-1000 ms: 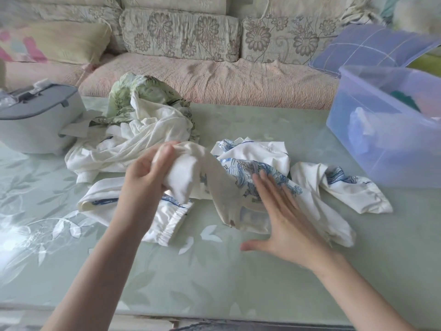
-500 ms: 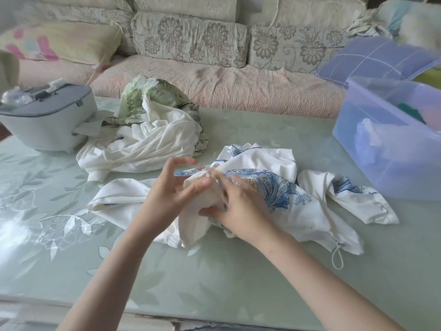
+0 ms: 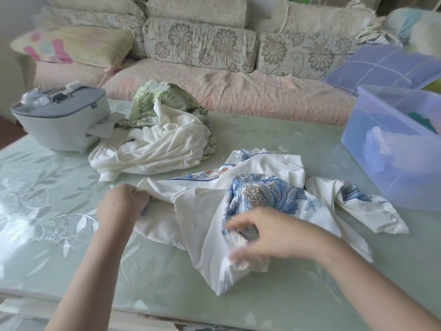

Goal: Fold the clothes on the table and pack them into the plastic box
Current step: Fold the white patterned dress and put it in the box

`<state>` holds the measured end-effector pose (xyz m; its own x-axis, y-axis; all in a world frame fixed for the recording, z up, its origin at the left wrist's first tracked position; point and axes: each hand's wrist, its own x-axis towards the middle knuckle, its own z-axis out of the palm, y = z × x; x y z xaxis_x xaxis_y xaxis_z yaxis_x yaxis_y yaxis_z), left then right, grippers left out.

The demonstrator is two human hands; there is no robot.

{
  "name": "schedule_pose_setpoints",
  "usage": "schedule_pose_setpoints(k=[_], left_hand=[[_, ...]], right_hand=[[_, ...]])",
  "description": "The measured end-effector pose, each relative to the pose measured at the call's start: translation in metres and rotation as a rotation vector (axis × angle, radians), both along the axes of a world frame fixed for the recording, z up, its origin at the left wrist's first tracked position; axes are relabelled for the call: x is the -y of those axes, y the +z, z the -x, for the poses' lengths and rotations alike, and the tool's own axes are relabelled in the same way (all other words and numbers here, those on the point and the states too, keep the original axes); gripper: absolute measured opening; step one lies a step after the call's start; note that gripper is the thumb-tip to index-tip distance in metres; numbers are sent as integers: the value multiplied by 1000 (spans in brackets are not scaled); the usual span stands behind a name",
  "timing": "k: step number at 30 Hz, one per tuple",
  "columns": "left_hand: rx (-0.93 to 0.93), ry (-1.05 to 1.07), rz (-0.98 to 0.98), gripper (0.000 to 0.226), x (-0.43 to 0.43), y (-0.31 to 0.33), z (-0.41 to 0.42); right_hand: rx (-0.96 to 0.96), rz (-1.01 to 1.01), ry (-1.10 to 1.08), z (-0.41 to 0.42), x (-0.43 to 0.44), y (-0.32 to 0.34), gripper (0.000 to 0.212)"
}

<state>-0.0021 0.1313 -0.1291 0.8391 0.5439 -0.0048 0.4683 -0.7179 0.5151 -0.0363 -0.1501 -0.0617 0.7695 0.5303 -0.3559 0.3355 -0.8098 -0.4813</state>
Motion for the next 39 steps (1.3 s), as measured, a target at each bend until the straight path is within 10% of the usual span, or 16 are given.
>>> schedule_pose_setpoints(k=[6,10,13,16,23,29,33,39], left_hand=[[449,-401,666,38,69,44,12],[260,-779,849,31,93,52,18],[366,-663,720,18,92,40,13],[453,-477,372,20,88,22,5],[242,-607,258,29,107,-1,0],[201,-725,181,31,128,0,-1],[176,-724,181,29,131,-3,-4],[167,-684,221,27,123,-12,-4]], right_hand=[[261,-257,-90,-22,-48,1,126],[410,-512,-300,-49,-46,-14,57],[480,-493,-405,-76,-13,-23,15],[623,-434,-460,-98,33,-15,13],[610,303,-695,-136,161,0,15],[533,-13,-758,-128,131,24,73],[67,404,-474,-120,54,-18,146],[325,349,-552,-109,45,-43,47]])
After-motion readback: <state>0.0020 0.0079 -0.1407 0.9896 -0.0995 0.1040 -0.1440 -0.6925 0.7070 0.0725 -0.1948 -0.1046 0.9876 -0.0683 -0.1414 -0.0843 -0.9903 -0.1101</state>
